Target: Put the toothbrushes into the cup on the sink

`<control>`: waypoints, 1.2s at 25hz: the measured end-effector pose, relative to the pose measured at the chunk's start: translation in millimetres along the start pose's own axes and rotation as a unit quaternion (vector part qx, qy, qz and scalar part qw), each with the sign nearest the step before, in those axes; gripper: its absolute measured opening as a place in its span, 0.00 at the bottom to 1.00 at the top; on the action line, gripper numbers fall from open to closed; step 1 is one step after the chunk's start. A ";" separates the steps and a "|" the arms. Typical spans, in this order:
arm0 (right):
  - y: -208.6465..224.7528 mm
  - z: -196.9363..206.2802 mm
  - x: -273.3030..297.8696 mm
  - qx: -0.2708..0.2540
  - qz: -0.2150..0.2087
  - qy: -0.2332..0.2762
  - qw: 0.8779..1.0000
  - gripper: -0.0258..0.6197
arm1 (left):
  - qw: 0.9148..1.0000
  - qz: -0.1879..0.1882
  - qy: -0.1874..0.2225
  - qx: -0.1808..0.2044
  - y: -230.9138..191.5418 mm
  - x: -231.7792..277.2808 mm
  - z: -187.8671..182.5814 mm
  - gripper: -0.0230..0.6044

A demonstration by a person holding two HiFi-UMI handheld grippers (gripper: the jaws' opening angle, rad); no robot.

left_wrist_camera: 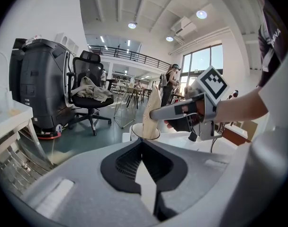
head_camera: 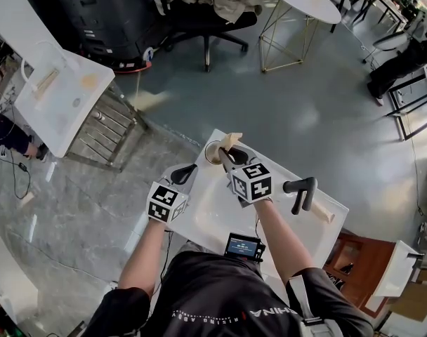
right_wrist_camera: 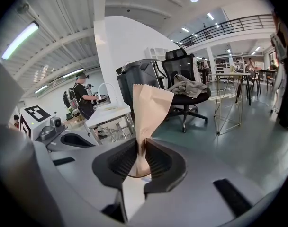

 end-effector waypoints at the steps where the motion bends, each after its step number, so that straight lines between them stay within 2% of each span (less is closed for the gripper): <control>1: -0.3 -0.4 -0.6 0.000 -0.001 0.001 1.000 0.14 | 1.000 -0.001 0.000 0.001 0.5 -0.8 -0.4 0.05; 6: 0.7 -1.4 -7.1 0.005 -0.001 0.004 1.000 0.22 | 1.000 -0.006 0.002 0.004 5.0 -4.5 -1.7 0.05; 15: -1.7 -2.5 -29.3 0.009 -0.008 0.016 1.000 0.22 | 1.000 -0.012 0.007 0.009 18.2 -13.6 -7.0 0.05; 19: -5.7 2.2 -46.2 0.010 -0.016 0.027 0.999 0.16 | 1.000 -0.017 0.007 0.011 29.6 -19.2 -7.2 0.05; 22: -9.7 6.0 -60.4 0.010 -0.023 0.034 0.999 0.07 | 1.000 -0.022 0.009 0.014 37.9 -25.1 -7.9 0.05; 30: -19.6 31.3 -93.1 -0.004 -0.037 0.021 0.999 0.05 | 0.999 -0.034 0.011 0.015 70.4 -37.2 -2.4 0.05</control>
Point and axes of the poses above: the fingertips, and each gripper's own axes: x forward along the fingers, y to its right, z out of its underside, the point moved 3 cm from there along -x, backward along the fingers, and after that the axes turned 7 degrees about x, right-handed, at the moved point
